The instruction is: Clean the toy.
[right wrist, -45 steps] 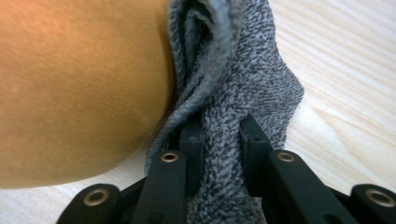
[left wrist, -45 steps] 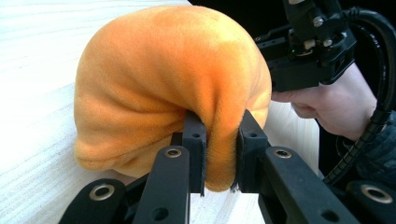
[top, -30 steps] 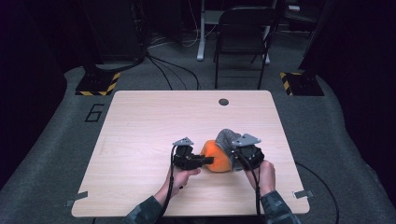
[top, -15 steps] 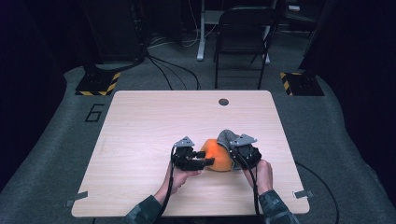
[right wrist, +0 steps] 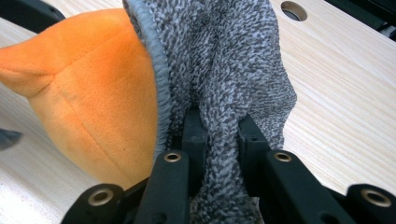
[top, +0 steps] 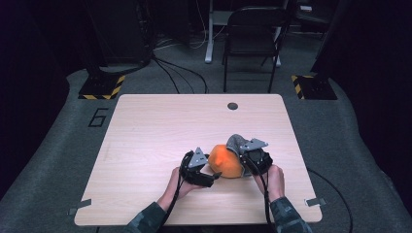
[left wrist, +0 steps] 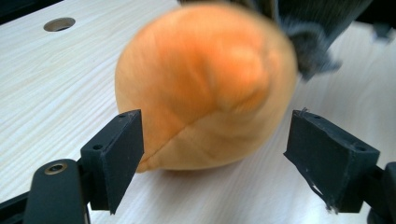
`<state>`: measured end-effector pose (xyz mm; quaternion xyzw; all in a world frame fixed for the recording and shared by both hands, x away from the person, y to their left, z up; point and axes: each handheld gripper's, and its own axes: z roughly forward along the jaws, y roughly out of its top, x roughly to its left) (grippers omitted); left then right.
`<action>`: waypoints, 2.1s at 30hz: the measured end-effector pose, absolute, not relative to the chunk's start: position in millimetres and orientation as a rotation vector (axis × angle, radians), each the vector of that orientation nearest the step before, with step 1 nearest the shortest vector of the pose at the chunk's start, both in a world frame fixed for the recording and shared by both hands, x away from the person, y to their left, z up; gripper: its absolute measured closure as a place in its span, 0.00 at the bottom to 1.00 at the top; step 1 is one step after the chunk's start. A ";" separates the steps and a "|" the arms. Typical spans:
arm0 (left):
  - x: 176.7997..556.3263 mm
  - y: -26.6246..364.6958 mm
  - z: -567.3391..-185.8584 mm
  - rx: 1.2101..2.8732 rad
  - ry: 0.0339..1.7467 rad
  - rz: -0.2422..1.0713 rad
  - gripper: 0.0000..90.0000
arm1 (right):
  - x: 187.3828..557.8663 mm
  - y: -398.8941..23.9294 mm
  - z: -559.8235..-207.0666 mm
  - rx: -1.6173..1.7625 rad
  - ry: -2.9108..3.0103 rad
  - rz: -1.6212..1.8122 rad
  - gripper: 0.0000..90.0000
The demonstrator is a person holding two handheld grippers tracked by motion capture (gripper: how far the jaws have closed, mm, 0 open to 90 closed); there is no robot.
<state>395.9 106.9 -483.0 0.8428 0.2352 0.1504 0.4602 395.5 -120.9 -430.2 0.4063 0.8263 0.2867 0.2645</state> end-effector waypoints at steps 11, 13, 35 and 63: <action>398.7 98.7 -502.1 2.117 0.484 0.527 0.20 | 396.6 -121.6 -430.0 1.092 2.241 0.774 0.86; 397.9 95.2 -503.8 2.126 0.465 0.553 0.23 | 396.6 -121.4 -430.1 1.093 2.241 0.774 0.86; 398.8 103.5 -513.6 2.010 0.428 0.565 0.87 | 406.9 -192.7 -435.2 1.339 2.112 0.836 0.86; 388.9 112.2 -464.2 1.793 0.711 0.166 0.88 | 408.6 -201.5 -428.1 1.343 2.081 0.842 0.86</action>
